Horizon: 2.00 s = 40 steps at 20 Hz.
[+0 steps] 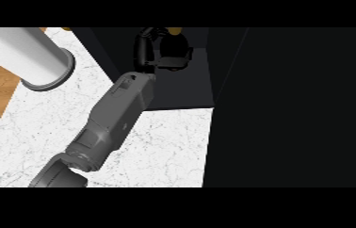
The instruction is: Pick up the wine, place it into the cabinet and close the cabinet
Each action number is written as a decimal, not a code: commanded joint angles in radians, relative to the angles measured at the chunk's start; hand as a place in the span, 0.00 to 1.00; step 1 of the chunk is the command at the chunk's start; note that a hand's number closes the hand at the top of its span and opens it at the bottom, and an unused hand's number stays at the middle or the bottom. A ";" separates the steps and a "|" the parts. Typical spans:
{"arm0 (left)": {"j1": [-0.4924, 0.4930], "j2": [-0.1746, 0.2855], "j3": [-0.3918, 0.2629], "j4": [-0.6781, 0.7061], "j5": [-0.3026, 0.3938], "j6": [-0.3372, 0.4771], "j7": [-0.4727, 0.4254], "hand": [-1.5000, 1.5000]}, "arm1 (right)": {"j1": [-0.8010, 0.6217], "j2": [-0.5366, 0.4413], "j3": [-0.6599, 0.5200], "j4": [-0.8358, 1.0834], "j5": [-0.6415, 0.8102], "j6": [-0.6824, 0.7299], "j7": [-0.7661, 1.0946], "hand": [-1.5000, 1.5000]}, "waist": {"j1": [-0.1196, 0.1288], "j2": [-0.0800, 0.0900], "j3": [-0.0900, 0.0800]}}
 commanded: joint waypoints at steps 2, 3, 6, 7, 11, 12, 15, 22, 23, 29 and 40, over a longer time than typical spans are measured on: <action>-0.045 -0.007 0.074 0.079 0.042 -0.004 -0.001 1.00 | 0.032 -0.014 -0.043 -0.070 -0.093 0.016 0.017 0.00 | -0.010 0.007 0.001; -0.064 0.032 0.088 0.075 0.056 -0.049 0.056 1.00 | 0.042 0.003 -0.004 -0.065 -0.052 0.011 0.002 0.00 | 0.000 0.003 0.000; -0.022 -0.007 0.123 0.091 0.091 -0.073 -0.021 1.00 | 0.036 -0.010 -0.025 -0.033 -0.079 0.036 -0.020 0.00 | -0.016 0.011 0.000; -0.022 -0.007 0.129 0.100 0.084 -0.078 -0.020 1.00 | 0.047 0.017 0.033 -0.074 -0.024 0.011 -0.001 0.00 | -0.007 0.007 0.000; -0.055 -0.007 0.124 0.124 0.090 -0.086 -0.028 1.00 | -0.046 0.011 0.026 -0.065 -0.025 -0.021 0.072 0.00 | -0.010 0.007 -0.001; -0.032 0.003 0.143 0.137 0.086 -0.099 -0.051 1.00 | 0.017 0.013 0.010 -0.053 -0.036 0.004 -0.002 0.00 | -0.011 0.010 0.000; -0.073 0.025 0.143 0.154 0.075 -0.096 -0.040 1.00 | -0.059 0.021 0.000 0.022 -0.010 -0.013 -0.013 0.00 | -0.011 0.015 0.000; -0.052 -0.007 0.133 0.200 0.044 -0.047 -0.069 0.00 | 0.014 0.013 0.041 -0.071 -0.016 0.005 0.030 0.00 | -0.025 0.012 0.000; -0.068 0.001 0.131 0.204 0.037 -0.039 -0.042 0.00 | -0.001 -0.004 -0.014 -0.031 -0.051 0.019 0.003 0.00 | -0.015 0.011 0.001; -0.046 0.032 0.129 0.222 0.022 -0.043 -0.051 0.00 | -0.058 0.010 -0.006 -0.029 -0.041 -0.006 0.031 0.00 | -0.019 0.016 -0.001; -0.005 0.039 0.113 0.243 -0.016 0.005 -0.085 0.00 | -0.012 0.003 0.014 -0.051 -0.029 0.015 0.023 0.00 | -0.036 0.020 -0.001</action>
